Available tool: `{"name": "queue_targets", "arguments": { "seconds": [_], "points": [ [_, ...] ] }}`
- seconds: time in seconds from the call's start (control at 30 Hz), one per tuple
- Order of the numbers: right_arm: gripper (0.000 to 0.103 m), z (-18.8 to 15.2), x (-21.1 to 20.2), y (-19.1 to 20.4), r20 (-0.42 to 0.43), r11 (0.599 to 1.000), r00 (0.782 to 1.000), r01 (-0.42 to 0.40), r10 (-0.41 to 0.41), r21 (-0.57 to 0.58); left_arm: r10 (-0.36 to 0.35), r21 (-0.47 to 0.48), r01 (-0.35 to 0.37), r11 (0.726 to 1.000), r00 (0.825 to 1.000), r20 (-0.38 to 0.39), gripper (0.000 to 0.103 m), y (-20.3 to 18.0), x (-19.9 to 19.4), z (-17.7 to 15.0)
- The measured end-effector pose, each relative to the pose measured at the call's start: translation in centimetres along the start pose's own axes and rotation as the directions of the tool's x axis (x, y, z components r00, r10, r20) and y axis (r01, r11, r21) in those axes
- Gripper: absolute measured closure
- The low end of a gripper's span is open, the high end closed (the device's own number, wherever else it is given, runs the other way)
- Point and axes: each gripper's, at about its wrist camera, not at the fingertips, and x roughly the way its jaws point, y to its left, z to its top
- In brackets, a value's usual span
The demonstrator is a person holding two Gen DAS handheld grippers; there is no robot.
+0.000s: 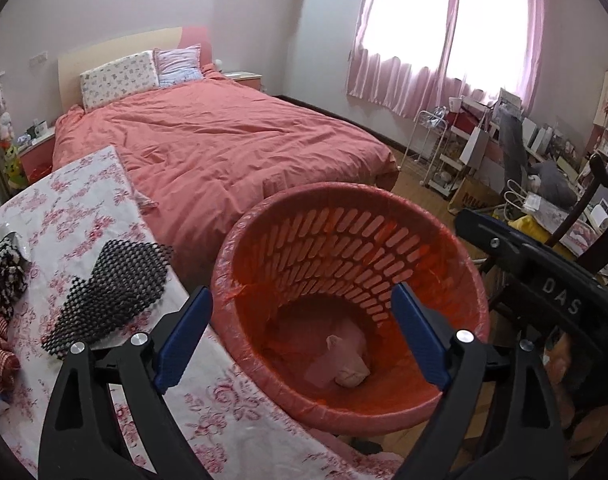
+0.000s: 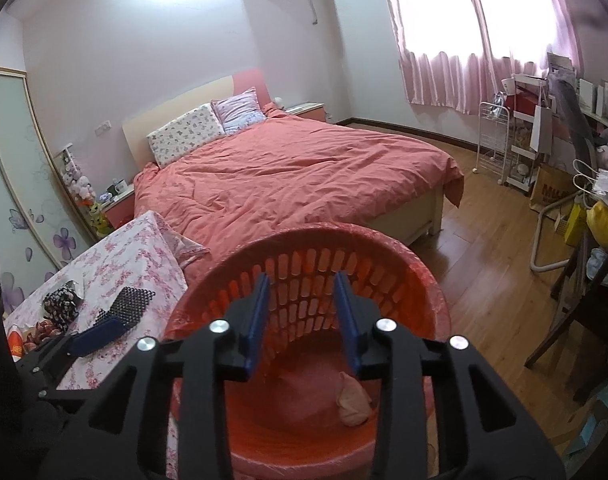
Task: Collect trash
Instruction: 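Release the box into the basket with the left tool and return to the bed, then grasp the blue-grey pouch with the left tool while the right tool grasps the black checkered mesh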
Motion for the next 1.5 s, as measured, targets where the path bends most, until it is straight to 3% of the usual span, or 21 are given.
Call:
{"name": "queue_targets", "arguments": {
  "seconds": [0.3,0.6,0.87,1.0,1.13,1.33,1.43,1.5],
  "points": [
    [0.055,-0.3,-1.5,2.8,0.008,0.998,1.0,-0.01,0.01,-0.065,0.133,-0.015,-0.132,0.991,0.99,0.04,0.013,3.4,-3.8,-1.3],
    [0.053,-1.4,-1.8,10.1,-0.035,0.982,0.994,-0.107,0.103,-0.154,0.294,-0.125,-0.286,0.95,0.954,0.053,0.013,9.7,-9.4,-3.9],
    [0.053,-3.3,-0.1,18.0,-0.121,0.949,0.979,-0.188,0.161,-0.254,0.451,-0.266,-0.432,0.862,0.892,0.012,0.013,17.8,-14.5,-7.1],
    [0.052,-4.2,2.1,21.2,-0.181,0.939,0.971,-0.204,0.158,-0.276,0.498,-0.342,-0.475,0.811,0.867,-0.026,0.013,21.8,-16.6,-8.8],
    [0.045,-4.9,4.3,23.3,-0.233,0.935,0.963,-0.2,0.133,-0.294,0.536,-0.395,-0.513,0.762,0.842,-0.059,0.013,25.3,-18.0,-10.3],
    [0.03,-5.3,7.6,25.5,-0.271,0.931,0.962,-0.136,0.042,-0.338,0.563,-0.424,-0.538,0.728,0.823,-0.078,0.013,27.5,-19.4,-11.9],
    [0.03,-5.6,9.2,25.7,-0.302,0.926,0.953,-0.113,-0.001,-0.361,0.571,-0.425,-0.55,0.719,0.816,-0.089,0.013,28.3,-19.8,-12.6],
    [0.037,-6.0,9.9,25.6,-0.327,0.925,0.945,-0.115,-0.01,-0.363,0.574,-0.424,-0.555,0.716,0.813,-0.096,0.013,28.9,-20.0,-13.2]
  ]
}}
